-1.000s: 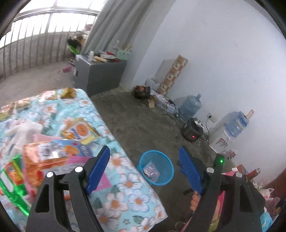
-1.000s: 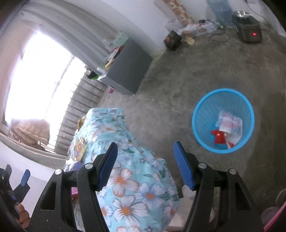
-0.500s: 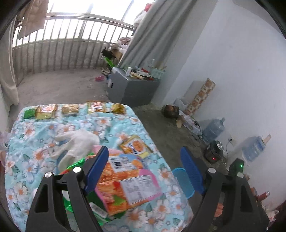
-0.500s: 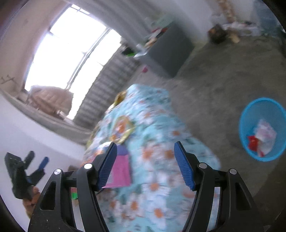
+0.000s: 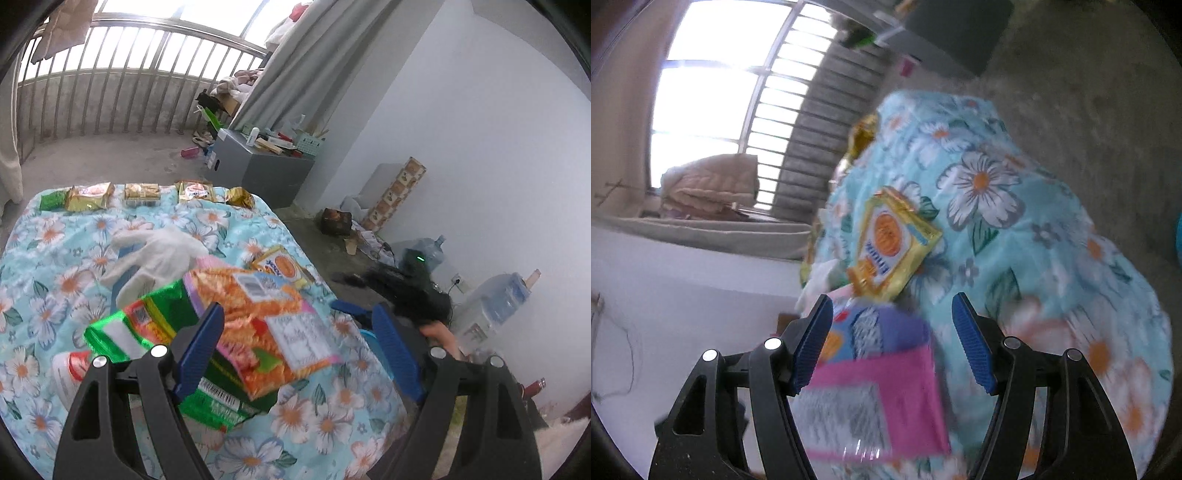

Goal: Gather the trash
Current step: 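Grasp the gold foil wrapper with the right gripper and lift it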

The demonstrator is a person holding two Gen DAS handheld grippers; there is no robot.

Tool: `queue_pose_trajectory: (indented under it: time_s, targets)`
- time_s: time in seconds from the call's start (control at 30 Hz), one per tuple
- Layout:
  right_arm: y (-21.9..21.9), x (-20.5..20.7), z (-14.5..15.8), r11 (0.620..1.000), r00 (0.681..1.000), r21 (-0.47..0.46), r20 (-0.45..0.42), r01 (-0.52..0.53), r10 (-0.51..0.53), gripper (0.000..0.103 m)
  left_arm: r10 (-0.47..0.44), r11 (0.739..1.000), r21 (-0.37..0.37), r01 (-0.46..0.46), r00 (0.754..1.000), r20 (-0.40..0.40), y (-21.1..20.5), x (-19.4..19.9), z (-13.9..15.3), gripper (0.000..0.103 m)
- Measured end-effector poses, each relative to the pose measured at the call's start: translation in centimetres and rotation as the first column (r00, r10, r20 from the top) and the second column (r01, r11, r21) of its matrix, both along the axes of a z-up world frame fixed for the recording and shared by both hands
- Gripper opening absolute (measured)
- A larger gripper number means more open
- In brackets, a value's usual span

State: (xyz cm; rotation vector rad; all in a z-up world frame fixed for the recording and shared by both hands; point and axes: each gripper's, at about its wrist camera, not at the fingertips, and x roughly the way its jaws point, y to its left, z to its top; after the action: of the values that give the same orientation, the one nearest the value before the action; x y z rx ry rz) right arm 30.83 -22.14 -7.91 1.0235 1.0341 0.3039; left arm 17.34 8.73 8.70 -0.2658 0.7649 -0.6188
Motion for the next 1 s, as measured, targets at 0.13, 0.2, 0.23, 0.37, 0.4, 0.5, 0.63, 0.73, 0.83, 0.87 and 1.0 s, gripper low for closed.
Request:
queue_pose_trajectory:
  time_s: [0.13,0.2,0.23,0.37,0.4,0.5,0.63,0.73,0.83,0.87,1.0]
  targets:
    - [0.5,2.4,-2.0,1.000,0.998,0.002,-0.061,0.012,-0.012,0.063,-0.014,0.999,-0.033,0.014,1.000,0.005,0.7,-1.2,-0.9,0.080]
    - [0.7,3.2,-2.1,1.000,0.998,-0.002,-0.056,0.025,-0.025,0.062,-0.025,0.999,-0.033,0.026,1.000,0.018,0.9,-1.7,-1.2,0.080]
    - [0.7,3.2,-2.1,1.000,0.998,-0.004,-0.052,0.029,-0.029,0.061,-0.035,0.999,-0.026,0.036,0.999,0.026,0.8,-2.0,-1.4,0.080]
    - [0.6,4.0,-2.4,0.998,0.996,-0.017,-0.059,0.061,-0.062,0.048,-0.062,0.998,-0.016,0.063,0.997,0.042,0.7,-3.0,-2.0,0.080]
    - [0.5,4.0,-2.5,0.998,0.996,-0.021,-0.061,0.066,-0.067,0.046,-0.065,0.998,-0.019,0.066,0.997,0.037,0.7,-3.1,-2.3,0.080]
    - [0.5,4.1,-2.7,0.996,0.994,-0.036,-0.064,0.081,-0.083,0.035,-0.067,0.997,-0.038,0.068,0.998,0.018,0.8,-3.3,-3.1,0.080]
    - [0.1,4.1,-3.2,0.995,0.992,-0.033,-0.077,0.094,-0.096,0.015,-0.067,0.996,-0.063,0.066,0.998,-0.012,0.8,-3.8,-4.1,0.080]
    - [-0.4,3.7,-3.1,0.994,0.992,-0.018,-0.063,0.109,-0.110,0.011,-0.071,0.996,-0.059,0.070,0.997,-0.011,0.7,-4.2,-4.4,0.080]
    - [-1.0,2.8,-2.1,0.992,0.992,-0.007,-0.019,0.126,-0.126,0.008,-0.065,0.996,-0.061,0.064,0.998,-0.010,0.8,-4.4,-4.5,0.080]
    - [-1.3,2.4,-1.5,0.992,0.992,-0.008,0.000,0.130,-0.130,0.007,-0.061,0.996,-0.062,0.061,0.998,-0.010,0.8,-4.3,-4.5,0.080]
    - [-2.3,0.6,1.7,0.987,0.983,-0.042,0.107,0.156,-0.150,0.006,-0.047,0.997,-0.060,0.046,0.999,-0.006,0.9,-4.3,-4.5,0.080]
